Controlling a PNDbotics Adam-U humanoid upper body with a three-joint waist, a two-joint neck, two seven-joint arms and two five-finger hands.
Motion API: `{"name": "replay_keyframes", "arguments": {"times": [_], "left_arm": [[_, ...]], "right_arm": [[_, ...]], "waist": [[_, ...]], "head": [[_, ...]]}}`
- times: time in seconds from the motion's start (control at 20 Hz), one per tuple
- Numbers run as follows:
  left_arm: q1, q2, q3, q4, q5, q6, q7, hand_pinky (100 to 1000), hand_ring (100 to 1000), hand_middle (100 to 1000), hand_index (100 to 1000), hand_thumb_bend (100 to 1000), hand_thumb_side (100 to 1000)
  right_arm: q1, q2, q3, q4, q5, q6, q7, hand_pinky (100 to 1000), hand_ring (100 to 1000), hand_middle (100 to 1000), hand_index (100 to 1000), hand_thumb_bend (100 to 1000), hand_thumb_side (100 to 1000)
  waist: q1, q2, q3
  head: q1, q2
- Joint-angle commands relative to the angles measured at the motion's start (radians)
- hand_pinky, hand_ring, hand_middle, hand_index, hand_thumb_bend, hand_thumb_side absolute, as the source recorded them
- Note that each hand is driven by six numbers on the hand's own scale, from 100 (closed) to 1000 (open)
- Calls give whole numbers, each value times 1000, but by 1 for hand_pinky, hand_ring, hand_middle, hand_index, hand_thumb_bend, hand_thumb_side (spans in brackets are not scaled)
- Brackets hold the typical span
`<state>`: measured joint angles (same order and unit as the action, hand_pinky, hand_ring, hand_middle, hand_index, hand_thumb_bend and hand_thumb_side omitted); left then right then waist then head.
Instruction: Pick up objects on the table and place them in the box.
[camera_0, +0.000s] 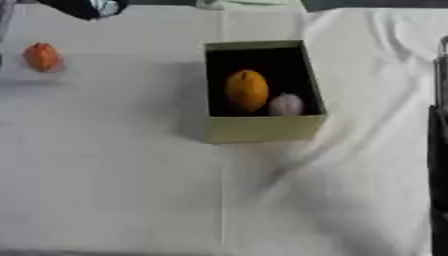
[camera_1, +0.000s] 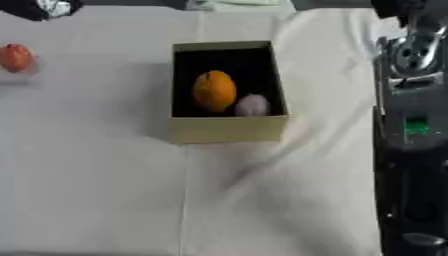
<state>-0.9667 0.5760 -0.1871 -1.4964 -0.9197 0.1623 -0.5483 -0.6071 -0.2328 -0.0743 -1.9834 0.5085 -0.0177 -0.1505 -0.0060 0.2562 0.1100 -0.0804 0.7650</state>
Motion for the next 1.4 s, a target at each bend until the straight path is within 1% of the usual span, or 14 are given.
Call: {"name": "replay_keyframes", "arguments": {"times": [0.05, 0.2, 0.25, 0.3, 0.5, 0.75, 0.9, 0.95, 1.1, 1.25, 1.4], "left_arm": [[-13, 71, 26, 74, -14, -8, 13, 637, 783, 831, 898, 533, 281], [-13, 92, 29, 149, -24, -29, 9, 660, 801, 848, 907, 596, 274], [-12, 97, 30, 171, -30, -35, 6, 663, 804, 851, 908, 605, 245], [-11, 101, 31, 191, -37, -41, 5, 666, 806, 853, 910, 613, 281], [-11, 107, 46, 272, -59, -47, 8, 674, 812, 859, 913, 630, 288], [-32, 96, 72, 386, -91, -33, 31, 674, 814, 859, 912, 634, 264], [-52, 83, 88, 469, -122, -19, 53, 671, 812, 858, 910, 622, 253], [-60, 78, 96, 498, -131, -14, 62, 665, 808, 856, 907, 610, 236], [-80, 66, 115, 577, -156, -4, 95, 661, 806, 853, 903, 611, 212], [-94, 60, 131, 637, -169, -3, 114, 656, 804, 851, 898, 614, 210], [-103, 56, 143, 674, -183, 2, 137, 647, 798, 847, 897, 582, 185]], "right_arm": [[-17, -22, -6, -17, 5, 3, 0, 846, 819, 727, 807, 100, 747], [-19, -23, -6, -17, 5, 5, 1, 846, 819, 727, 807, 100, 747], [-19, -24, -6, -17, 4, 5, 1, 846, 819, 727, 807, 100, 747], [-19, -24, -6, -17, 4, 6, 1, 846, 819, 727, 807, 100, 748], [-19, -25, -7, -17, 4, 7, 1, 846, 818, 727, 807, 100, 748], [-20, -25, -7, -17, 3, 7, 1, 846, 818, 726, 806, 100, 749], [-21, -26, -7, -17, 1, 8, 1, 846, 818, 726, 806, 100, 750], [-21, -26, -6, -17, 0, 8, 1, 846, 818, 726, 806, 100, 750], [-24, -27, -7, -17, -3, 9, 1, 846, 818, 725, 806, 100, 751], [-26, -28, -7, -17, -6, 10, 0, 847, 817, 724, 806, 100, 753], [-30, -30, -7, -17, -9, 11, 1, 847, 817, 724, 806, 100, 754]], "waist": [[-1, -22, 1], [-3, -21, 1], [-4, -20, 1], [-4, -20, 1], [-5, -19, -1], [-6, -16, -2], [-7, -12, -2], [-8, -10, -3], [-9, -3, -6], [-11, 6, -9], [-13, 15, -13]], "head": [[0, 5], [0, 5], [-1, 5], [-1, 5], [-1, 5], [6, 5], [13, 5], [16, 5], [25, 5], [32, 5], [38, 5]]}}
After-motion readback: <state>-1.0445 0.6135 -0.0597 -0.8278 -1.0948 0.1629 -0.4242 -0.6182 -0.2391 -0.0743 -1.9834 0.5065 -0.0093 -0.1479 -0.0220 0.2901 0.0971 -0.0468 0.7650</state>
